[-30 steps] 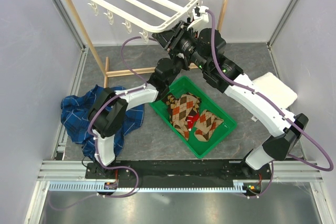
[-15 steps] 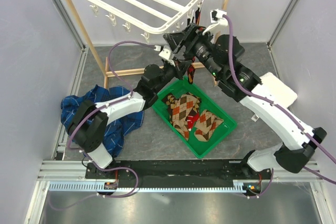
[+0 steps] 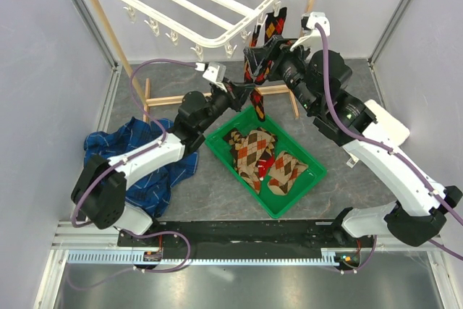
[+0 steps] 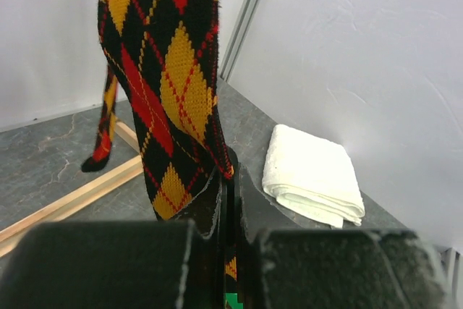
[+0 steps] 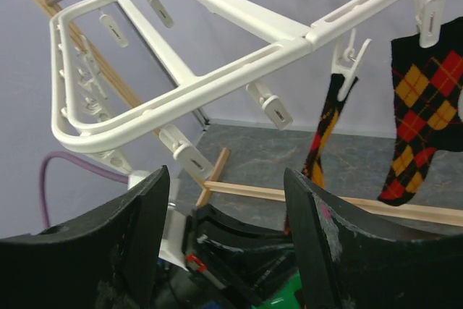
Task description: Remove the socks clipped to the hanger
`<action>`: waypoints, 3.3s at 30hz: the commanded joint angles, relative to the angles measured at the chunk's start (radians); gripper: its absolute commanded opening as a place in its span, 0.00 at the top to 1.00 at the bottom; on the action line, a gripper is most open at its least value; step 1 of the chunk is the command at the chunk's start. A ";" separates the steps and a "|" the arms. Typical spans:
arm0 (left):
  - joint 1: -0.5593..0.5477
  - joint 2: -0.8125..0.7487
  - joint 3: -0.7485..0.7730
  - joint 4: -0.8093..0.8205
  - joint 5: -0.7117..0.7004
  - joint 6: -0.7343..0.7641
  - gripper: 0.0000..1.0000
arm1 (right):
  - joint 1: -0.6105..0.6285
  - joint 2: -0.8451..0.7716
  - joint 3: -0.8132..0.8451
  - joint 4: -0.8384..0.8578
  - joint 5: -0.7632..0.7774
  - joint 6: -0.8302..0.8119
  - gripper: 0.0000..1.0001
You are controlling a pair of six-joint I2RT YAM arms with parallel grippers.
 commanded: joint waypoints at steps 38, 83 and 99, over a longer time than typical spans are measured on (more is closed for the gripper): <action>-0.059 -0.091 -0.073 -0.007 -0.123 0.194 0.98 | -0.181 0.266 0.301 -0.108 -0.010 0.015 0.52; -0.169 -0.068 -0.018 -0.012 -0.201 0.314 0.98 | -0.052 0.430 0.445 -0.045 0.326 -0.255 0.51; -0.171 -0.071 -0.027 -0.004 -0.212 0.317 0.98 | -0.051 0.430 0.436 -0.048 0.332 -0.250 0.63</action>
